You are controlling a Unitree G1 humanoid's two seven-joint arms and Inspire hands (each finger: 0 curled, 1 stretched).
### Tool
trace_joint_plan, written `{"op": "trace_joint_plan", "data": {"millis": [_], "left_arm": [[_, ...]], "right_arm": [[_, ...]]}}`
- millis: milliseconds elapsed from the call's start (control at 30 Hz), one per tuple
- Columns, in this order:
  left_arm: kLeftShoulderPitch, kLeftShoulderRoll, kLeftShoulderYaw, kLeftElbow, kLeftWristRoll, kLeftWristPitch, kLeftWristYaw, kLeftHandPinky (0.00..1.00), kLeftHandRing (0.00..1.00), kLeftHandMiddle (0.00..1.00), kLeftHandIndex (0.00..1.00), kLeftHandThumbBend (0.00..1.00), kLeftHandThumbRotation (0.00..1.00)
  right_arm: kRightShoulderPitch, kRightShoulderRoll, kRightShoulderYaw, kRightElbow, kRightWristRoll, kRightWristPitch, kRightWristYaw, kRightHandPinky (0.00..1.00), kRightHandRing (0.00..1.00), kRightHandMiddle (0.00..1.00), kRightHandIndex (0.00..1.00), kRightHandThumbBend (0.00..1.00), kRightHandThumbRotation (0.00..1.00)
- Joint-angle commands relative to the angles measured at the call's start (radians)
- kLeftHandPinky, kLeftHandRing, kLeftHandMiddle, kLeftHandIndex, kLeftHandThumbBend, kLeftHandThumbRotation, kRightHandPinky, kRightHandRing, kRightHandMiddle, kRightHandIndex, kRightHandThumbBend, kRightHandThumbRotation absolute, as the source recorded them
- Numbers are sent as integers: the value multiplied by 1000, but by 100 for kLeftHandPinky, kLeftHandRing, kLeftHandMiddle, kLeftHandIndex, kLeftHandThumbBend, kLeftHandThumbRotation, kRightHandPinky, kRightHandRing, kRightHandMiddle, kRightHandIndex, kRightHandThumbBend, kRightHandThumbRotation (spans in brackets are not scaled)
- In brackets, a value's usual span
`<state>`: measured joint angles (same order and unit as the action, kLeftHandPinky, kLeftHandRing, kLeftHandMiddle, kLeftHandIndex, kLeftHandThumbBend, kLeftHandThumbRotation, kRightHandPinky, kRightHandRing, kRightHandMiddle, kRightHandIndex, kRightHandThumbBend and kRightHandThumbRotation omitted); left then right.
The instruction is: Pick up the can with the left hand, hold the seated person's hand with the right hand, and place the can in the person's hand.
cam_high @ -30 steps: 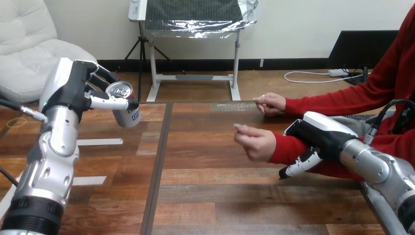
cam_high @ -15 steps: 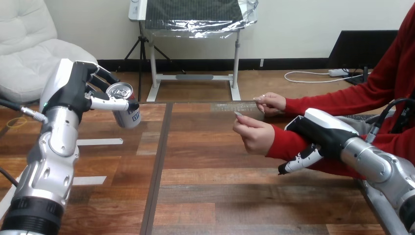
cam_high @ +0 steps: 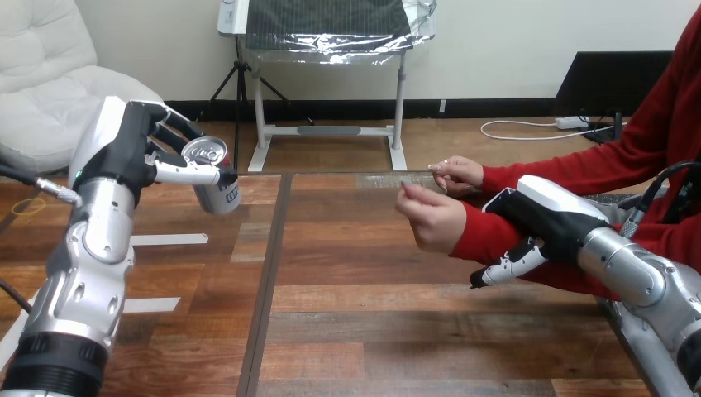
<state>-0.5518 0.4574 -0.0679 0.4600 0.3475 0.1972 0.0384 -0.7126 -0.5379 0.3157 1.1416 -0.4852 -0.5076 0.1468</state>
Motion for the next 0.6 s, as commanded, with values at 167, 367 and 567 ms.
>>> {"op": "trace_joint_plan", "data": {"millis": [167,367,567], "left_arm": [[-39,1,11,-87,4,4,-4,34,37,42,48,75,0],[-37,-8,8,-92,2,6,-11,34,37,42,47,74,0],[-34,-17,5,-100,0,-3,-16,36,38,42,47,74,0]], "right_arm": [[-47,-4,-16,-45,11,-26,-21,28,30,34,34,73,10],[-52,2,-7,-35,2,-30,-20,31,33,36,34,71,14],[-59,11,-2,-25,2,-28,-2,33,34,37,35,68,19]]}}
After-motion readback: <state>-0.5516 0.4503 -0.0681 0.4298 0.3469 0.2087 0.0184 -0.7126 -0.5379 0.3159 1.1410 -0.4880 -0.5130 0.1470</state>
